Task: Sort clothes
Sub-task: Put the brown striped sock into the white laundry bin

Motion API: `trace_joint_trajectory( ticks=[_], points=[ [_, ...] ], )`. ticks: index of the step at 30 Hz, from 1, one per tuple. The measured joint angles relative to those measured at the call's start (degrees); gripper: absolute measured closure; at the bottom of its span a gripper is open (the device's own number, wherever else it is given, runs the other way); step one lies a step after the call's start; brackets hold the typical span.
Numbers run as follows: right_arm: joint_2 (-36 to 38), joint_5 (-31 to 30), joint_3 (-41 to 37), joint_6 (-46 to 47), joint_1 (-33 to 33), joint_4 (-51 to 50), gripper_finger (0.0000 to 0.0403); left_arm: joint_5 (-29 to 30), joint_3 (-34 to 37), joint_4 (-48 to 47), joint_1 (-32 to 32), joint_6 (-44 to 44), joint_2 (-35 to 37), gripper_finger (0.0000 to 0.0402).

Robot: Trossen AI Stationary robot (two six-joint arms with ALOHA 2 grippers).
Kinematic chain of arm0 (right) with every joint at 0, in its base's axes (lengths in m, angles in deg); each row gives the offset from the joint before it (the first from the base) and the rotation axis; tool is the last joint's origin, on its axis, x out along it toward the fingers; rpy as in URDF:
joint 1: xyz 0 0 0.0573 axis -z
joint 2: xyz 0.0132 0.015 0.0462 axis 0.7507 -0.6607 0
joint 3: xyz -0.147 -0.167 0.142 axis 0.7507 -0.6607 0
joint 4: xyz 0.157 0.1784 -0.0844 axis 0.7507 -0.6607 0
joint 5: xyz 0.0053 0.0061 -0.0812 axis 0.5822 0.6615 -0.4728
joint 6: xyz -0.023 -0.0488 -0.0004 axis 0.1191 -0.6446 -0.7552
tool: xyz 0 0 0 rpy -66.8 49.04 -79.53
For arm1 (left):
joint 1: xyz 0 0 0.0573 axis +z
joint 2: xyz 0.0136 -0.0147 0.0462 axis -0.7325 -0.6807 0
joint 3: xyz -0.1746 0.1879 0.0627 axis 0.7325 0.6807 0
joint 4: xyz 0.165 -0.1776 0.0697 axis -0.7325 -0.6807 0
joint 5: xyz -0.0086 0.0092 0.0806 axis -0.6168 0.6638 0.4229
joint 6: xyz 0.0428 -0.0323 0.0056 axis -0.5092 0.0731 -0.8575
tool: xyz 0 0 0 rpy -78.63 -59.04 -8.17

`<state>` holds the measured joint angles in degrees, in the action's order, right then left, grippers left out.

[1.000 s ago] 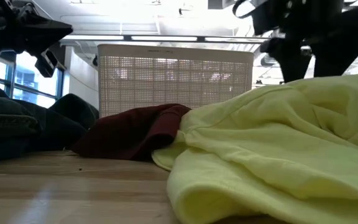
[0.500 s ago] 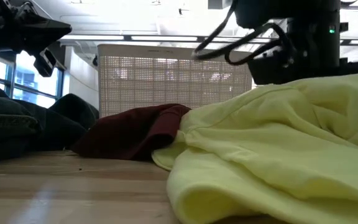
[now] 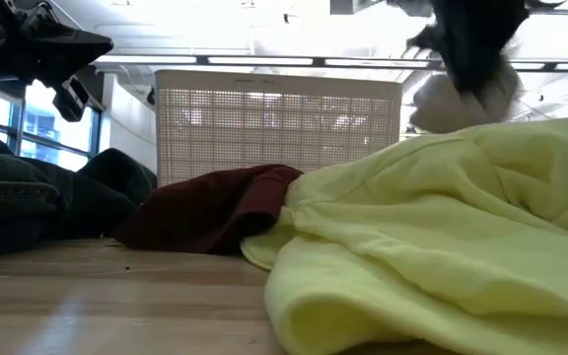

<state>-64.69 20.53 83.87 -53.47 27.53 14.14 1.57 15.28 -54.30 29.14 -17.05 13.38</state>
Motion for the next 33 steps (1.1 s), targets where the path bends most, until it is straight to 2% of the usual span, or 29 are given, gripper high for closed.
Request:
trace_joint_trajectory(
  ticks=[6, 9, 12, 17, 20, 26, 33],
  points=[
    [5.87, -11.72, 15.45, -6.58, 5.49, 1.97, 0.0388, 0.68, 0.0, 0.11, 0.0, 0.06, 0.0, 0.0392],
    [6.54, -12.22, 23.15, -13.81, 12.04, 5.85, 0.0392, 1.05, 0.0, 0.36, 0.0, 0.11, 0.0, 0.0392],
    [6.34, -8.77, 27.85, -19.86, 21.09, 11.39, 0.0396, 1.38, 0.0, 0.54, 0.0, 0.19, 0.0, 0.0392],
    [2.3, 7.18, 28.9, -21.74, 37.03, 18.1, 0.0395, 1.73, 0.0, 0.5, 0.0, 1.5, 0.0, 0.0392],
    [-2.77, 12.82, 28.59, -21.58, 43.3, 18.37, 0.0395, 1.75, 0.0, 0.5, 0.0, 2.22, 0.0, 0.0392],
    [-12.43, 17.41, 28.58, -22.24, 48.94, 17.36, 0.0395, 3.05, 0.0, 0.48, 0.0, 2.92, 0.0, 0.0392],
    [-19.61, 17.7, 28.56, -23.61, 50.03, 12.2, 0.0394, 4.15, 0.0, 0.48, 0.0, 3.02, 0.0, 0.0392]
  ],
)
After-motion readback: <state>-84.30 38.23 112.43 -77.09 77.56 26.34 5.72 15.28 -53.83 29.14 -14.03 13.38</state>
